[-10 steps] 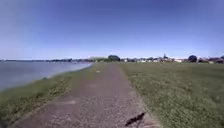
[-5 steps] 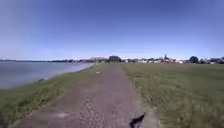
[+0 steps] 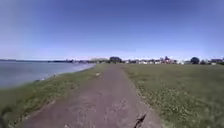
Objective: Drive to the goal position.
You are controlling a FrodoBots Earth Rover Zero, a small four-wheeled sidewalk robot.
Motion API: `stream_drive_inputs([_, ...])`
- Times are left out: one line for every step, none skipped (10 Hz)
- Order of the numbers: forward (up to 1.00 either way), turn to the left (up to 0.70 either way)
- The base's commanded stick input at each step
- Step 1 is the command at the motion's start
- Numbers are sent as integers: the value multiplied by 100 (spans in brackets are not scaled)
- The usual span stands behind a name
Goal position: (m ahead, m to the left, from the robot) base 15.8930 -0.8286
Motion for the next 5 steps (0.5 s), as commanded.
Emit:
stream_drive_inputs([70,0])
stream_drive_inputs([70,0])
stream_drive_inputs([70,0])
stream_drive_inputs([70,0])
stream_drive_inputs([70,0])
